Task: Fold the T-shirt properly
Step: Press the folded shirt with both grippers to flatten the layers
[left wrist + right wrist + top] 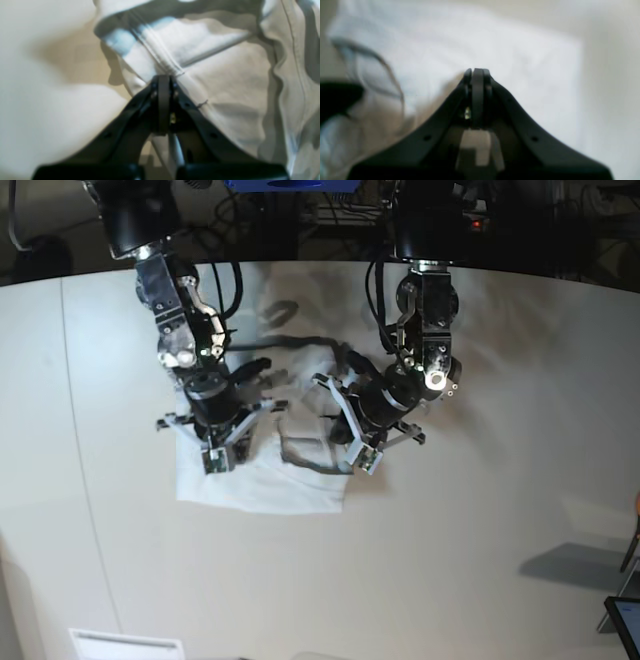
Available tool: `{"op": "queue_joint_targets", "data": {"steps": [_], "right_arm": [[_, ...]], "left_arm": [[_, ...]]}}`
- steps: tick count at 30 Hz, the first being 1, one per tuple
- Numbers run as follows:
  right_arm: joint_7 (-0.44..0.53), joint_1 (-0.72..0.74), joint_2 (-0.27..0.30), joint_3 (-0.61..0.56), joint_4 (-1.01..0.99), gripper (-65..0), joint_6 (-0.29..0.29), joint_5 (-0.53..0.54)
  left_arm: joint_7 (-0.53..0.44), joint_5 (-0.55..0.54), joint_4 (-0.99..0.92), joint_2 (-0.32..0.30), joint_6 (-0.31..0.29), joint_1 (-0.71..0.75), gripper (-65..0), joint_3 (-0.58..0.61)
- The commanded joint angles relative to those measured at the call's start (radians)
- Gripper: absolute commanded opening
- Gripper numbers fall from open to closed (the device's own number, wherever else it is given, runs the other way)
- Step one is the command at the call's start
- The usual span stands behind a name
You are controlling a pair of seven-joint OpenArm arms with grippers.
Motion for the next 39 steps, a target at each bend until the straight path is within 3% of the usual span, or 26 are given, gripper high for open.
{"op": "queue_joint_targets", "data": {"steps": [1,5,8,13,17,23,29,35,39], "right_arm": [[0.043,0.011,-0.016,0.0,-0.017,-64.7,-0.005,-0.005],[0.099,0.002,-0.032,-0.006,-0.113,-64.7,-0.005,-0.005],[0.094,-0.011,-0.029,-0.006,-0.035,-64.7,-0.006,-0.005],[-0.049,0.011,-0.026,-0.006,0.166,-64.7,-0.006,-0.005],[-0.078,0.074,-0.03,-0.006,0.186,-64.7,-0.006,-0.005],[-0.069,0.158,-0.033,-0.006,-0.001,-64.7,-0.005,-0.005],[0.03,0.146,-0.059,-0.054,-0.178,-64.7,-0.005,-0.005],[0.025,0.134,-0.058,-0.101,0.009,-64.7,-0.006,-0.005],[-0.066,0.17,-0.064,-0.147,0.046,-64.7,-0.006,-0.005]], "left_arm": [[0.048,0.025,0.002,0.003,0.002,-0.001,-65.0,0.004],[0.049,0.023,0.003,0.003,0.002,-0.01,-65.0,0.005],[0.049,0.023,0.003,0.003,0.002,-0.011,-65.0,0.005],[0.049,0.023,0.003,0.003,0.002,-0.013,-65.0,0.005],[0.049,0.023,0.003,0.003,0.002,-0.013,-65.0,0.007],[0.049,0.022,0.003,0.003,0.002,-0.013,-65.0,0.005],[0.049,0.022,0.003,0.006,0.002,-0.013,-65.0,0.005],[0.049,0.022,0.036,0.006,0.002,-0.013,-65.0,0.005],[0.049,0.022,0.051,0.004,0.002,-0.01,-65.0,0.005]]}}
